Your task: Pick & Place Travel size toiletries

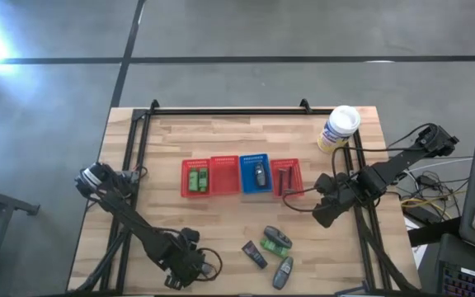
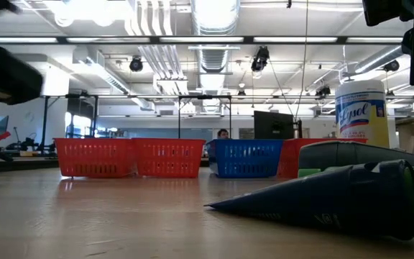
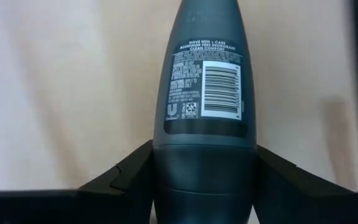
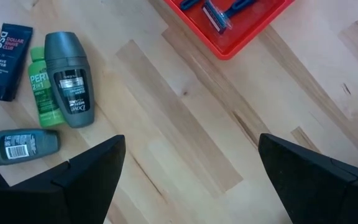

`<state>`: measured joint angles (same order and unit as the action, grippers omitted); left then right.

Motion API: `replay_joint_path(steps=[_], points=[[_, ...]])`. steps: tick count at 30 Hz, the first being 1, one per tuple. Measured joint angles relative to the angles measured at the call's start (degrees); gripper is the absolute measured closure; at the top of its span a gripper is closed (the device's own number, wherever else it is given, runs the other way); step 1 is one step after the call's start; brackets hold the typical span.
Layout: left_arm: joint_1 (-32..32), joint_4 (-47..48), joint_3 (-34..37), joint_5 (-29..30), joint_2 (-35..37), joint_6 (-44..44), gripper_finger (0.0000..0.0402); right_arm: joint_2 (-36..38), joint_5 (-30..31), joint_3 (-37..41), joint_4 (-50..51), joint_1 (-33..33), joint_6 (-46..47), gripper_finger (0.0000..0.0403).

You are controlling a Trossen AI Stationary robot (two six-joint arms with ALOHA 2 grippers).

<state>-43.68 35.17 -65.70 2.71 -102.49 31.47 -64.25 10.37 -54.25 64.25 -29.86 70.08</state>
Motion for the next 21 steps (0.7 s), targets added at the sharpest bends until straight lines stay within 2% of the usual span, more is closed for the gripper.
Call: replay_joint_path(steps=[5,7,10,12,15,18,21], points=[[4.1,9.6,-0.3,10.8,5.3,21.4,0.0192,0.0,0.0,0.1,0.1,0.0,0.0,0.0037],[6.9,11.8,0.0,17.9,9.5,34.8,0.0192,0.0,0.0,0.2,0.1,0.0,-0.2,0.0037],[12.2,13.4,1.6,30.5,16.8,60.3,0.0192,0.0,0.1,0.2,0.1,0.1,-0.2,0.0037],[15.4,11.2,3.5,35.8,20.7,70.0,0.0192,0.0,0.1,0.2,0.1,0.1,-0.4,0.0037],[19.9,1.7,7.2,37.4,23.1,68.9,0.0192,0.0,0.1,0.2,0.1,0.1,-1.0,0.0037],[25.4,-10.2,10.7,33.9,22.1,63.3,0.0192,0.0,0.2,0.3,0.2,0.1,-1.1,0.0037],[30.1,-13.2,11.6,30.7,19.1,61.1,0.0192,0.0,0.2,0.3,0.2,0.1,-1.0,0.0037]])
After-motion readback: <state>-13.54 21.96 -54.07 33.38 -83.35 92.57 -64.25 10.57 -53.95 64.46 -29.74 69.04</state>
